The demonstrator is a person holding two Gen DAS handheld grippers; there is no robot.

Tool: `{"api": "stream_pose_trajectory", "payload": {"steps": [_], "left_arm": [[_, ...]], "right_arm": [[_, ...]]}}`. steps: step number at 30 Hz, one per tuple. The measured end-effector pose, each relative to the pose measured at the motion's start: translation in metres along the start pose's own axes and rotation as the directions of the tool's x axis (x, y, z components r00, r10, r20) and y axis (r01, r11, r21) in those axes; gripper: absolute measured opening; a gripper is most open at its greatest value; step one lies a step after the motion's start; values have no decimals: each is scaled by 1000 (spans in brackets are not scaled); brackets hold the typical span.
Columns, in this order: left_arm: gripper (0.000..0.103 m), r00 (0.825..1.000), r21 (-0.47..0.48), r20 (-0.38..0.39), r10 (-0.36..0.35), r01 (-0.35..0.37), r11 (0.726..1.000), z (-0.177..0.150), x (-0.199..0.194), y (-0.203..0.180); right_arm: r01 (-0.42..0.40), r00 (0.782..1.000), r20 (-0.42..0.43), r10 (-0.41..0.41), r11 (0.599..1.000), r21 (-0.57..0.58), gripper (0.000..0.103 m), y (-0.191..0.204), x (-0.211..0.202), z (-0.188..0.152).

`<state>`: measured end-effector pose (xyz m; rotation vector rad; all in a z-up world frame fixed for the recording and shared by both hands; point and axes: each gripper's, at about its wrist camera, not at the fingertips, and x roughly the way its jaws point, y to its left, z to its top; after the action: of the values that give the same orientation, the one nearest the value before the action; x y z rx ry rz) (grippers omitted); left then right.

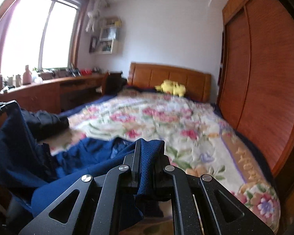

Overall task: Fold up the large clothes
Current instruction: 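Close both grippers on the jacket hem and lift it up, then carry the hem with both grippers over toward the collar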

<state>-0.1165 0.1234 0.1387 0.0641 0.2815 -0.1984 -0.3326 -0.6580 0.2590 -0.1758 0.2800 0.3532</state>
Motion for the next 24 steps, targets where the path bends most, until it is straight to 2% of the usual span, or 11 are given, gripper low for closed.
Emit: {"api": "stream_pose_trajectory", "payload": {"steps": [6,9,13,15,24], "left_arm": [[3,993,-56,-119,15,-22,998,-31,86,18],[3,986,-64,-164,26,-37,997,-39,122,24],[3,980,-40,-194,53,-62,997,-36,165,28],[3,976,-28,-209,66,-73,997,-33,189,29],[3,959,-2,-247,137,-142,990,-15,271,45]], "right_arm": [[21,992,-127,-17,999,30,7,-20,81,-23],[24,988,-156,-17,999,40,7,-33,122,-9],[22,982,-186,-17,1000,21,7,-42,185,7],[33,975,-218,-33,999,-2,7,-41,215,4],[77,962,-260,-79,997,-17,7,-62,309,20]]}}
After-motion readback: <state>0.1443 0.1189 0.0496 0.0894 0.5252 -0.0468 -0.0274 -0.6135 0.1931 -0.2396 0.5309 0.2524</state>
